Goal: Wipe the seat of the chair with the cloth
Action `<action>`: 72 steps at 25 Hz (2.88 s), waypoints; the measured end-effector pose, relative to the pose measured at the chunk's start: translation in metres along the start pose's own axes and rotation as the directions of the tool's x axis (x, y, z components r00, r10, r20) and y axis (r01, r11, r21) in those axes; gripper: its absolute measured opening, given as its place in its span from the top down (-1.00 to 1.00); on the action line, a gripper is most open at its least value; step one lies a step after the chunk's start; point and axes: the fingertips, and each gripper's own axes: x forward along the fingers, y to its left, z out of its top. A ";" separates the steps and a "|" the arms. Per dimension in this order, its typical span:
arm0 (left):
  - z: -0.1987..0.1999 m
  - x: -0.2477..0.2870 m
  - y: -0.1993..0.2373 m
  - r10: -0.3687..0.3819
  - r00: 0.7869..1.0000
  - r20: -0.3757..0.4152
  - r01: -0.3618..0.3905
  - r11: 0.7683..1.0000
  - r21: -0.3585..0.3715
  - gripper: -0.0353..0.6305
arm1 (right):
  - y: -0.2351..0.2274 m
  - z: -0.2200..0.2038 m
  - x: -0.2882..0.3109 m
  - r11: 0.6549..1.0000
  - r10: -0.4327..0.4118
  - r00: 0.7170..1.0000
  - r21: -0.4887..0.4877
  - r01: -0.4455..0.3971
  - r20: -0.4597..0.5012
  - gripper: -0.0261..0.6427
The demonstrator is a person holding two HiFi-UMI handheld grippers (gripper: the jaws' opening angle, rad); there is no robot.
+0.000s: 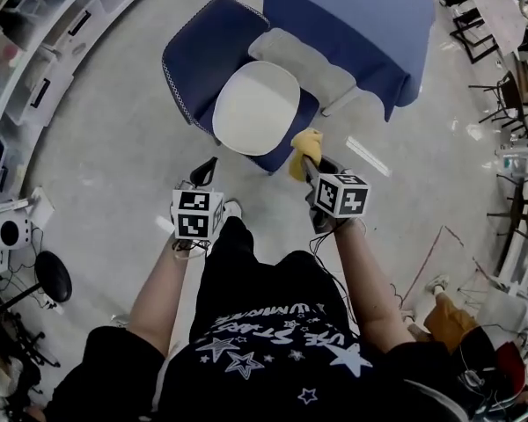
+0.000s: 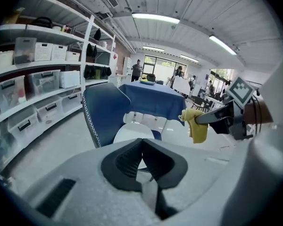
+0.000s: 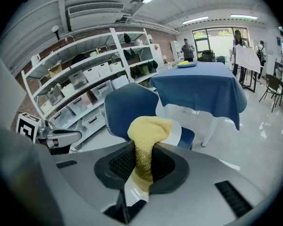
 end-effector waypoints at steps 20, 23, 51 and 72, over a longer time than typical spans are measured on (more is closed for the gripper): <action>0.004 0.153 0.021 0.063 0.990 -0.125 -0.067 0.997 -0.032 0.84 | -0.088 0.011 0.165 1.000 0.018 0.994 0.007 -0.017 -0.109 0.72; 0.008 0.181 0.027 0.113 0.983 -0.143 -0.120 0.992 -0.043 0.84 | -0.105 0.024 0.201 0.998 0.051 0.990 -0.030 -0.056 -0.134 0.72; -0.005 0.353 0.106 0.072 0.966 -0.248 -0.087 0.995 -0.049 0.84 | -0.091 0.074 0.444 0.975 0.149 0.962 -0.128 -0.181 -0.229 0.72; -0.017 0.352 0.104 0.022 0.964 -0.266 -0.040 0.997 -0.061 0.84 | -0.149 0.048 0.444 0.997 -0.040 0.961 -0.071 0.021 -0.273 0.72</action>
